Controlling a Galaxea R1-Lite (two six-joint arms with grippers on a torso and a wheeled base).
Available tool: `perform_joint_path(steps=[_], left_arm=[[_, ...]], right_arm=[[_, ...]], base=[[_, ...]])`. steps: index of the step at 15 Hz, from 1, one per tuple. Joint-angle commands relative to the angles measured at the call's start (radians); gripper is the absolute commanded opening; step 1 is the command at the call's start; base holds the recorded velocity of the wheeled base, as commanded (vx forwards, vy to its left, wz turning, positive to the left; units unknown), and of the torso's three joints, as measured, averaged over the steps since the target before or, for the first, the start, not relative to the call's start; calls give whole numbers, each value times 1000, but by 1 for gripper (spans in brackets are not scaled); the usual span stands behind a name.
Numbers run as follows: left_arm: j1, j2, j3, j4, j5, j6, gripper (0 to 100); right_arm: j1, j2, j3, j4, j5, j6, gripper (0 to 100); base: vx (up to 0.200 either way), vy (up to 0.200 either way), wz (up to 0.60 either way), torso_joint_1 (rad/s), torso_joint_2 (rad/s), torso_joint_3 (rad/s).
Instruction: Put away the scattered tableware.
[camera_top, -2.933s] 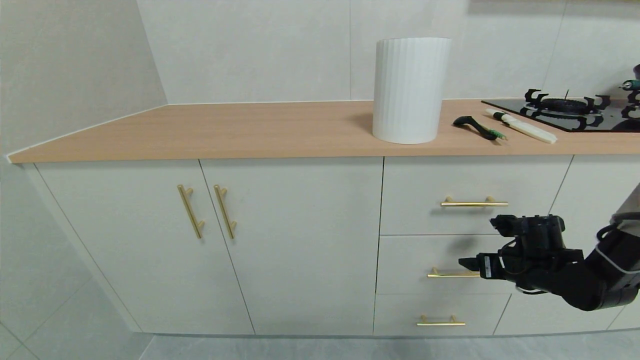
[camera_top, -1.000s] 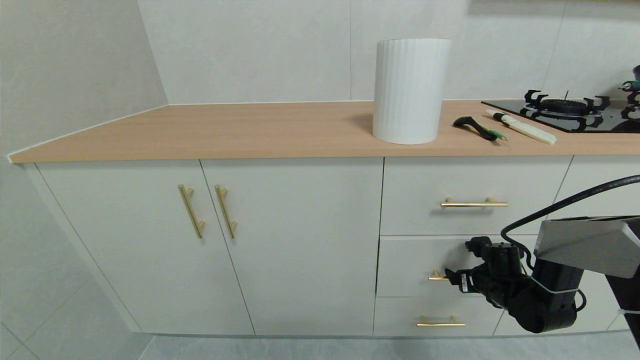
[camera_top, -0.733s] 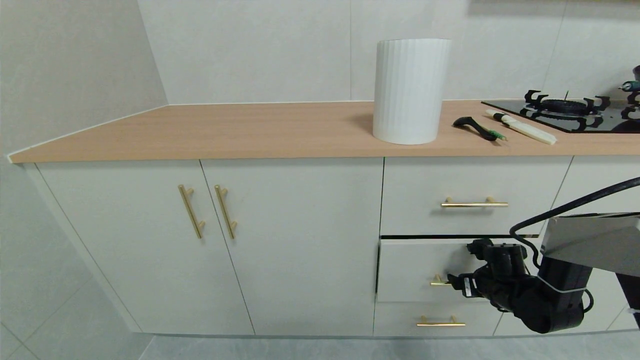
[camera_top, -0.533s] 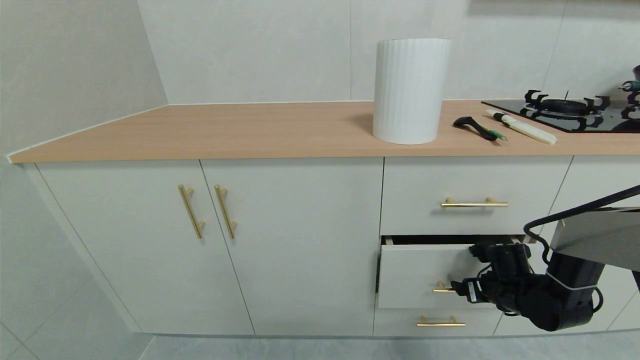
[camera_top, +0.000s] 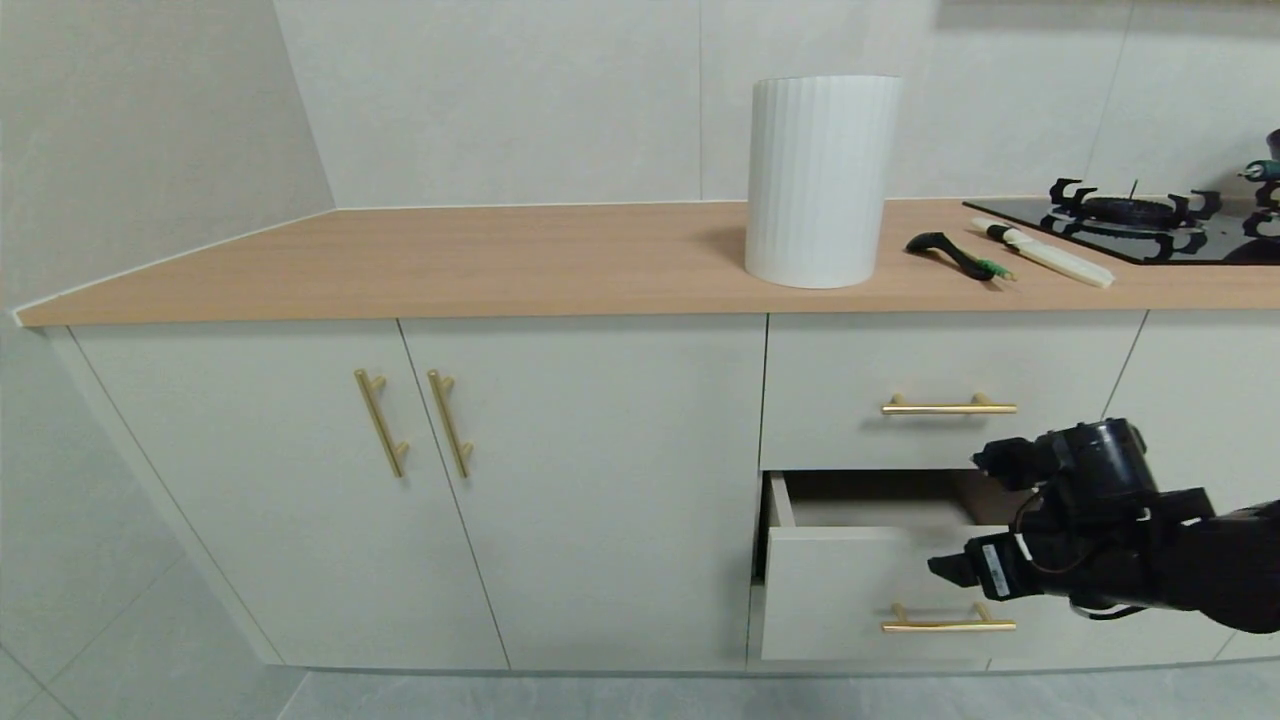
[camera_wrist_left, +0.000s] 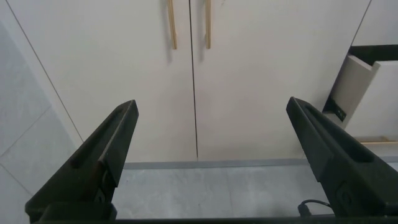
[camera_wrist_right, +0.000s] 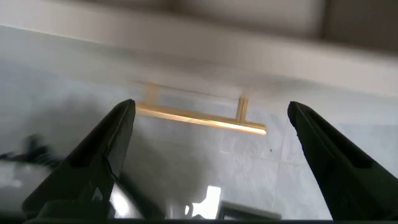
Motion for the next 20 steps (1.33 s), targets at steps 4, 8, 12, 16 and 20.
perform_joint_path(steps=[4, 8, 12, 16, 20], left_arm=[[0, 0, 0, 0, 0, 0, 100], [0, 0, 0, 0, 0, 0, 100], [0, 0, 0, 0, 0, 1, 100], [0, 0, 0, 0, 0, 1, 100], [0, 0, 0, 0, 0, 0, 100]], right_arm=[[52, -133, -19, -19, -1, 36, 100], [35, 85, -17, -236, -35, 93, 100], [16, 239, -17, -423, -87, 95, 100], [1, 290, -20, -466, -87, 92, 100], [1, 270, -10, -429, -87, 85, 100]], base=[[0, 0, 0, 0, 0, 0], [0, 0, 0, 0, 0, 0], [0, 0, 0, 0, 0, 0], [0, 0, 0, 0, 0, 0], [0, 0, 0, 0, 0, 0]])
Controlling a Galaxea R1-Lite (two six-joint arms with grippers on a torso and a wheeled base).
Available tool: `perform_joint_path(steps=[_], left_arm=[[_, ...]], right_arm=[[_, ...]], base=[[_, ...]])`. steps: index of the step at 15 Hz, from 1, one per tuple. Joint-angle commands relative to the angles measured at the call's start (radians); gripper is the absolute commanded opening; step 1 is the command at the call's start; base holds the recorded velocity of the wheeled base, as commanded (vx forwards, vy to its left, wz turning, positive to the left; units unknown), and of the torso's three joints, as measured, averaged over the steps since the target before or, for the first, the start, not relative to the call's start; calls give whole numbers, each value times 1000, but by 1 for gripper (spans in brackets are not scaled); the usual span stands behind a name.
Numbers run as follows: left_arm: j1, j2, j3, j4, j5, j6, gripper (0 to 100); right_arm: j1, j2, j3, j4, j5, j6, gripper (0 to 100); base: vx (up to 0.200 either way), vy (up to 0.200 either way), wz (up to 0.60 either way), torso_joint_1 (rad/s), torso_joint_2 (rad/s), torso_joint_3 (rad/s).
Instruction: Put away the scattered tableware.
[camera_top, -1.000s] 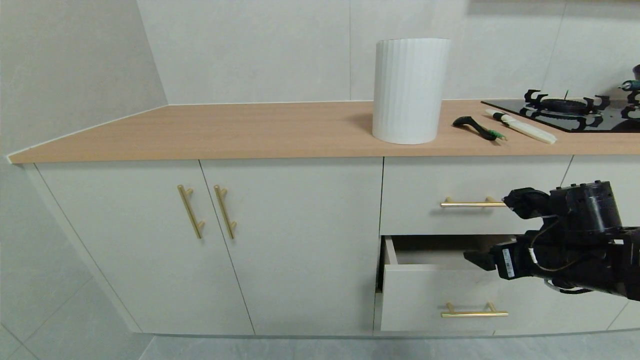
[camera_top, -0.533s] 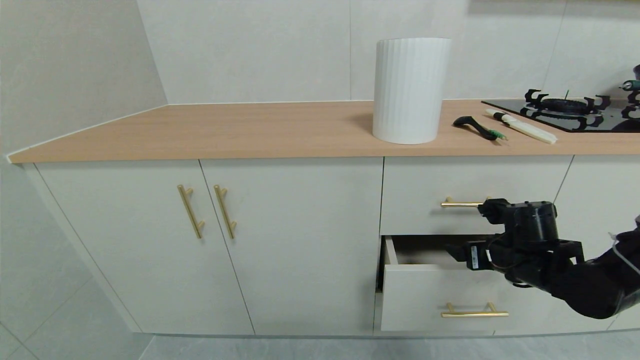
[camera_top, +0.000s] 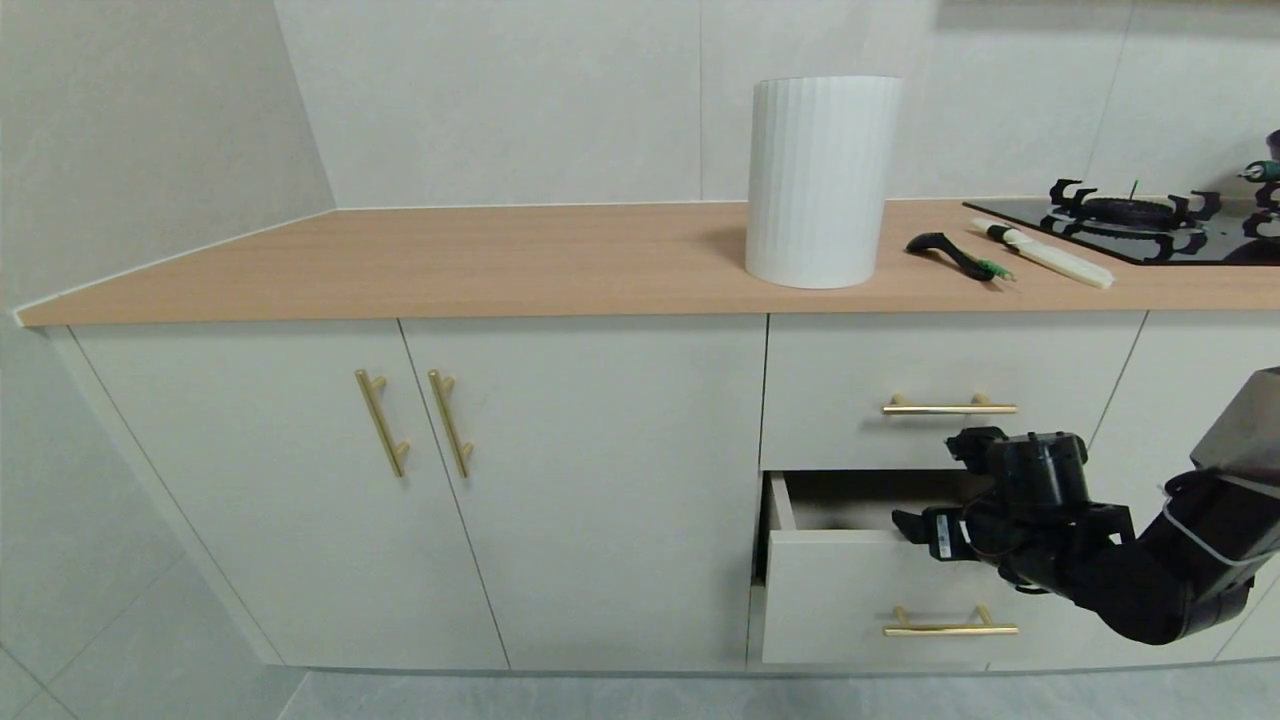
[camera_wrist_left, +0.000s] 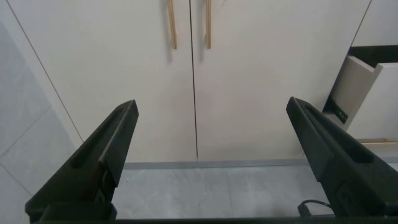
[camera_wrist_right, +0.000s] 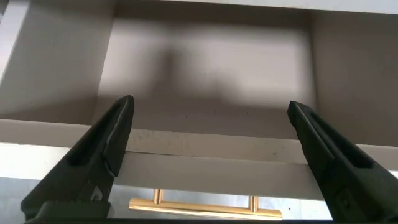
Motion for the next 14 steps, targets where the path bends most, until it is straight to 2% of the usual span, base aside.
perform_joint_path(steps=[1, 6, 10, 13, 14], left_arm=[[0, 0, 0, 0, 0, 0, 100], [0, 0, 0, 0, 0, 1, 100], [0, 0, 0, 0, 0, 0, 100], [0, 0, 0, 0, 0, 0, 100], [0, 0, 0, 0, 0, 0, 100]], right_arm=[[0, -23, 5, 44, 1, -3, 100], [2, -151, 5, 218, 27, -8, 100], [12, -273, 3, 439, 50, -81, 100], [26, -303, 2, 519, 52, -112, 100], [34, -319, 3, 587, 52, -157, 100]], base=[[0, 0, 0, 0, 0, 0], [0, 0, 0, 0, 0, 0], [0, 0, 0, 0, 0, 0], [0, 0, 0, 0, 0, 0], [0, 0, 0, 0, 0, 0]])
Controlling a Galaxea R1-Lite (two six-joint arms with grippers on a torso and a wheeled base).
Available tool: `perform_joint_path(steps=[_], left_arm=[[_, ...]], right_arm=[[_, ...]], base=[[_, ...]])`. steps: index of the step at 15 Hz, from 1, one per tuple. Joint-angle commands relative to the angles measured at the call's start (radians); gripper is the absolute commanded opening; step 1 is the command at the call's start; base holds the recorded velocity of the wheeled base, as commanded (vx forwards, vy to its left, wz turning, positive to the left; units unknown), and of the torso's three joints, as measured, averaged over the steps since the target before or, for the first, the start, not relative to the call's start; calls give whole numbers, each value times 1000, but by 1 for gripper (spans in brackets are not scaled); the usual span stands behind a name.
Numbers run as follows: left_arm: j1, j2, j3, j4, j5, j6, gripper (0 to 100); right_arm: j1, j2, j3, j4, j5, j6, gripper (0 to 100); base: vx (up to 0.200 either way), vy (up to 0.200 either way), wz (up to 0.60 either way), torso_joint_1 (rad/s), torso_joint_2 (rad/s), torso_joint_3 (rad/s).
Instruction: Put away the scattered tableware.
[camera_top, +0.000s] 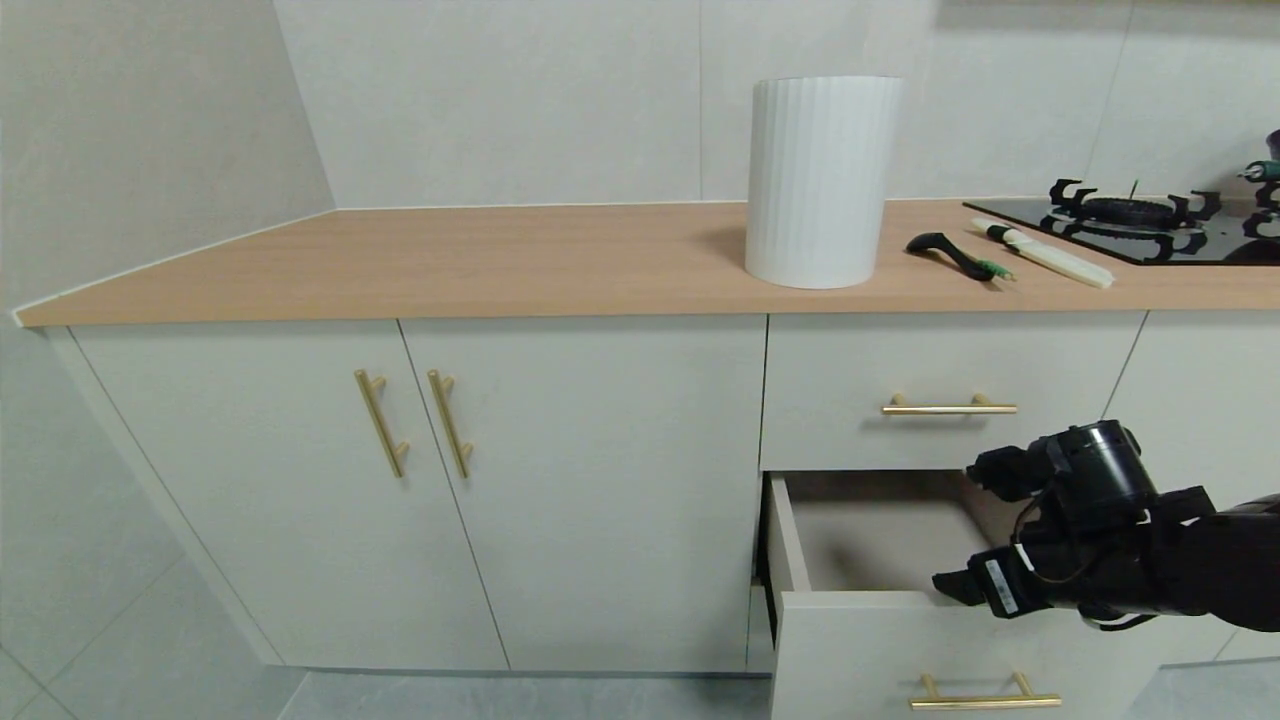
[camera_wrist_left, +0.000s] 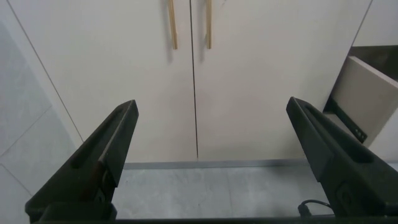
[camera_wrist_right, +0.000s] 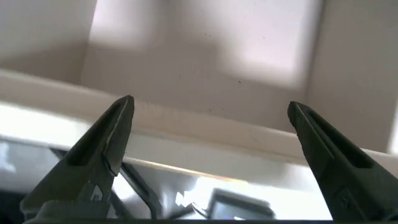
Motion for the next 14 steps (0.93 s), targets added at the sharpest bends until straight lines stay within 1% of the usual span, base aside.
perform_joint_path(steps=[1, 5, 8, 12, 13, 14], left_arm=[[1, 0, 0, 0, 0, 0, 100], [1, 0, 0, 0, 0, 0, 100], [1, 0, 0, 0, 0, 1, 100], [1, 0, 0, 0, 0, 0, 100], [1, 0, 0, 0, 0, 0, 100], [1, 0, 0, 0, 0, 1, 100]], right_arm=[[12, -41, 3, 58, 0, -24, 100], [42, -67, 0, 168, -2, -57, 100], [78, -130, -9, 321, -3, -81, 100], [153, -213, -66, 596, -8, -87, 100], [165, -221, -74, 627, -8, -89, 100], [167, -222, -75, 630, -8, -89, 100]], base=[[0, 0, 0, 0, 0, 0], [0, 0, 0, 0, 0, 0], [0, 0, 0, 0, 0, 0], [0, 0, 0, 0, 0, 0], [0, 0, 0, 0, 0, 0], [0, 0, 0, 0, 0, 0]])
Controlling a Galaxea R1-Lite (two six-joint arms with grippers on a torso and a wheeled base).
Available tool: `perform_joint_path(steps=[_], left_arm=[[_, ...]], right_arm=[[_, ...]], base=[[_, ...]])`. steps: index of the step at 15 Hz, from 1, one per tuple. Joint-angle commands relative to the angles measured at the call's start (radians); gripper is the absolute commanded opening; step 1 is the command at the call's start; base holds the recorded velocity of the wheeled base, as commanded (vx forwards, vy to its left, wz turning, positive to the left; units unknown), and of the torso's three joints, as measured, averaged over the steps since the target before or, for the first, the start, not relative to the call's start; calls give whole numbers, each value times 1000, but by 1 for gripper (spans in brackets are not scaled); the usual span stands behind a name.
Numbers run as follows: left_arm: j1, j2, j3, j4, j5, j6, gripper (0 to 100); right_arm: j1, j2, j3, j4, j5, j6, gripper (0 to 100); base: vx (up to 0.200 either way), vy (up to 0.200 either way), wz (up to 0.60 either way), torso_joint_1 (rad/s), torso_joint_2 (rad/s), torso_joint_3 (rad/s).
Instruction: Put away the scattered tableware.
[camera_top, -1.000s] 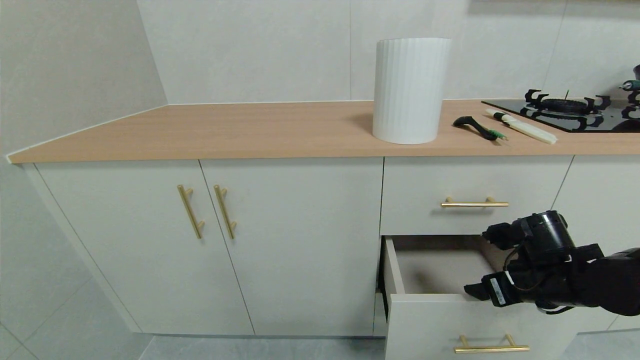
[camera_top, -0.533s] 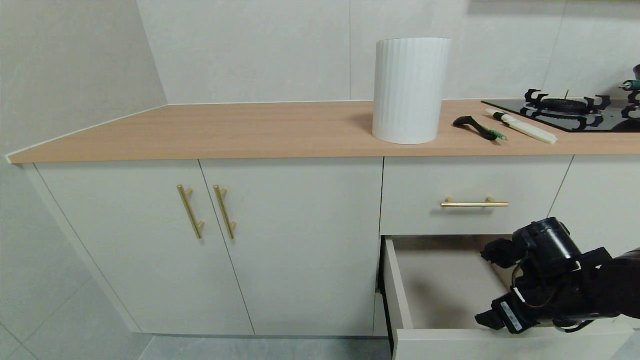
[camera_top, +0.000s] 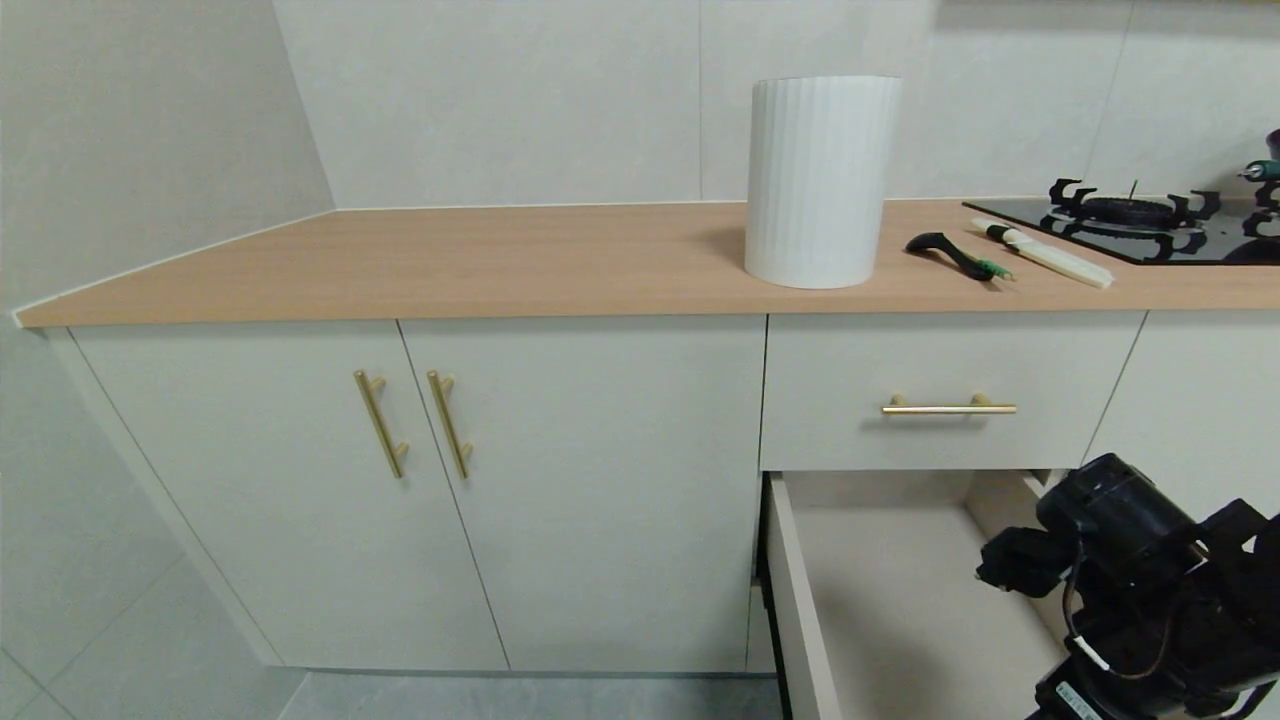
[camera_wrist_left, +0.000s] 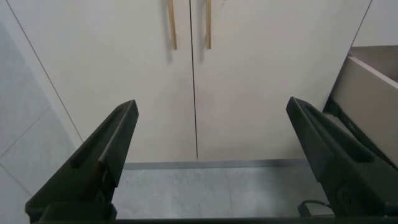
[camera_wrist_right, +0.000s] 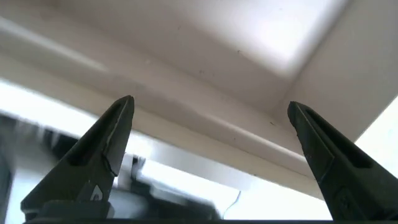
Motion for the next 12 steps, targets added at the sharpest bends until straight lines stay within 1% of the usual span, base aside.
perform_joint_path(steps=[1, 3, 5, 6, 7, 10, 12], left_arm=[[0, 0, 0, 0, 0, 0, 100], [0, 0, 0, 0, 0, 1, 100], [0, 0, 0, 0, 0, 1, 100], [0, 0, 0, 0, 0, 1, 100], [0, 0, 0, 0, 0, 0, 100], [0, 0, 0, 0, 0, 1, 100], [0, 0, 0, 0, 0, 1, 100]], right_arm=[[9, -24, -15, -4, -1, 2, 100], [4, -23, -45, -5, 5, 14, 100], [1, -35, -108, -8, 27, 137, 100], [-5, -44, -164, -4, 60, 244, 100], [-30, -60, -184, -5, 86, 275, 100], [-70, -93, -202, -13, 102, 275, 100], [-74, -103, -199, -57, 96, 277, 100]], base=[[0, 0, 0, 0, 0, 0], [0, 0, 0, 0, 0, 0], [0, 0, 0, 0, 0, 0], [0, 0, 0, 0, 0, 0], [0, 0, 0, 0, 0, 0], [0, 0, 0, 0, 0, 0], [0, 0, 0, 0, 0, 0]])
